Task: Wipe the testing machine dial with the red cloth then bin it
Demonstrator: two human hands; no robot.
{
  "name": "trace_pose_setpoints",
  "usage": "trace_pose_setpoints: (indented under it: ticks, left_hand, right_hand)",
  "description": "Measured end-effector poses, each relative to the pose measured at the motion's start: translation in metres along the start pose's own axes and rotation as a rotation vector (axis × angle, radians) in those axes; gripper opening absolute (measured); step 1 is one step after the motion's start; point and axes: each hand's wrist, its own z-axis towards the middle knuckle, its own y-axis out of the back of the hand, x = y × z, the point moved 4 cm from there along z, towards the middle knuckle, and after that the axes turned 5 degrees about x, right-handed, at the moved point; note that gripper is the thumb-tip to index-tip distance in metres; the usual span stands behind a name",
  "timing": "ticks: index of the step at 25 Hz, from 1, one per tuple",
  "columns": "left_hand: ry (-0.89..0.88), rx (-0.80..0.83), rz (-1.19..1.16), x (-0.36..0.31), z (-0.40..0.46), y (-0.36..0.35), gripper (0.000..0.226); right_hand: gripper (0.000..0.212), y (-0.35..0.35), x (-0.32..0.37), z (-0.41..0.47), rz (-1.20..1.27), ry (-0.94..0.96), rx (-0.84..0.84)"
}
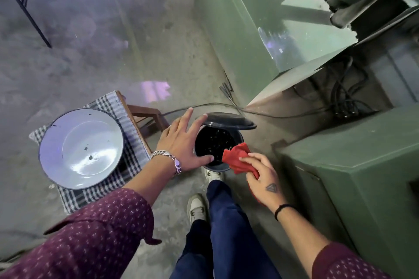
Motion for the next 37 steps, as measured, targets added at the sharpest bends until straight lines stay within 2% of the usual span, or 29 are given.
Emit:
trace_pose_setpoints:
  ticks: [4,10,17,19,24,30,37]
  left_hand:
    - [0.015,0.030,0.013,0.008,0.009,-0.013,0.128]
    - [0.038,0.029,0.024,0.014,0.003,-0.028,0.129]
    - [0.061,0.004,0.036,0.020,-0.011,-0.046,0.130]
    - [0.067,-0.008,0.024,0.022,-0.014,-0.049,0.129]
    - [0.077,0.015,0.044,0.022,-0.022,-0.054,0.129]
    - [0.044,-0.039,0.126,0.012,-0.044,-0.021,0.136]
    - [-0.064,-0.217,0.222,-0.043,-0.089,0.074,0.138]
  right_hand:
    - [0.053,-0.024,-0.011,0.011,-0.037,0.017,0.107]
    - [0.046,-0.062,-0.012,0.036,-0.213,0.090,0.370]
    - [0.047,-0.087,-0.022,0.048,-0.314,0.111,0.470]
    - [0.053,-0.092,-0.022,0.058,-0.346,0.110,0.483]
    - [0.093,-0.104,-0.038,0.050,-0.549,0.049,0.581]
    - [0.107,-0.073,-0.027,0.016,-0.532,0.014,0.494]
    - [0.117,0.036,0.073,-0.008,-0.544,0.148,0.119]
